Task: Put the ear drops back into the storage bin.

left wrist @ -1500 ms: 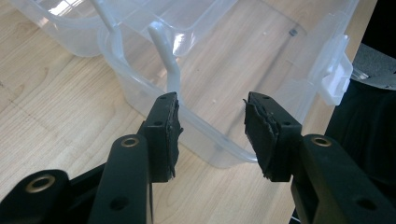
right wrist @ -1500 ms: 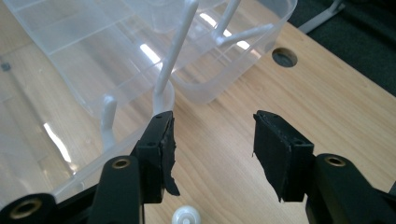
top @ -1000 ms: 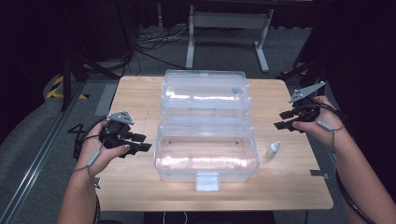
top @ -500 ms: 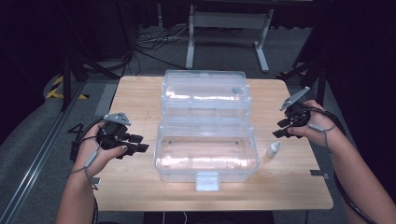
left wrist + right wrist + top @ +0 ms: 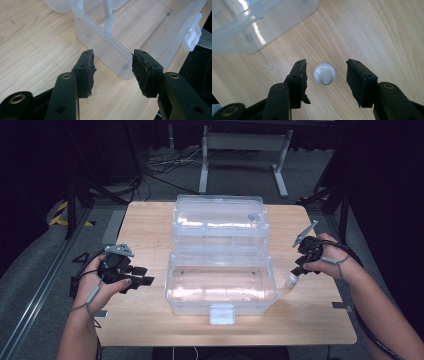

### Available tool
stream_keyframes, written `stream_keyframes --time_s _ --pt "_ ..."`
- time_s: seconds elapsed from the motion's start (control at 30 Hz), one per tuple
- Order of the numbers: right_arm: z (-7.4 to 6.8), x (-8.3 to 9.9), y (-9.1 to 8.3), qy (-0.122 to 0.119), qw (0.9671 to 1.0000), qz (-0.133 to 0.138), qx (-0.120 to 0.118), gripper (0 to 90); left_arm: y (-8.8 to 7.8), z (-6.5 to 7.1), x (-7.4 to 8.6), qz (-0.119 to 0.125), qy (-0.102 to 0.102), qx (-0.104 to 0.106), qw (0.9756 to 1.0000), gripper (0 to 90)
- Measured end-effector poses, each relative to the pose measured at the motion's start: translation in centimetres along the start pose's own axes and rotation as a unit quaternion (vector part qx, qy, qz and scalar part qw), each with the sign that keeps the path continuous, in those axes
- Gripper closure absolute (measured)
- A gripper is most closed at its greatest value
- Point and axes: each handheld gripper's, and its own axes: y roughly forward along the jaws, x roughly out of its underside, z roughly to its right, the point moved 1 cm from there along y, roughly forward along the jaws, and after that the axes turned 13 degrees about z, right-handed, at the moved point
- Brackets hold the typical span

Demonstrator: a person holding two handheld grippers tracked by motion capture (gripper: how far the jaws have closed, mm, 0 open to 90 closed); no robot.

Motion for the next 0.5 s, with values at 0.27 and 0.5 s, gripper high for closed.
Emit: stream_keyframes --time_s 0.27,0.5 --pt "0.1 0.4 1.2 0.006 0.9996 -0.026 -0.007 52.1 -0.3 -0.3 0.4 0.002 -0.01 -0.01 0.9999 51.2" --pt "0.2 0.8 2.1 0.001 0.9991 -0.043 -0.009 55.9 -0.4 -0.4 0.5 0.003 -0.015 -0.011 0.9998 51.5"
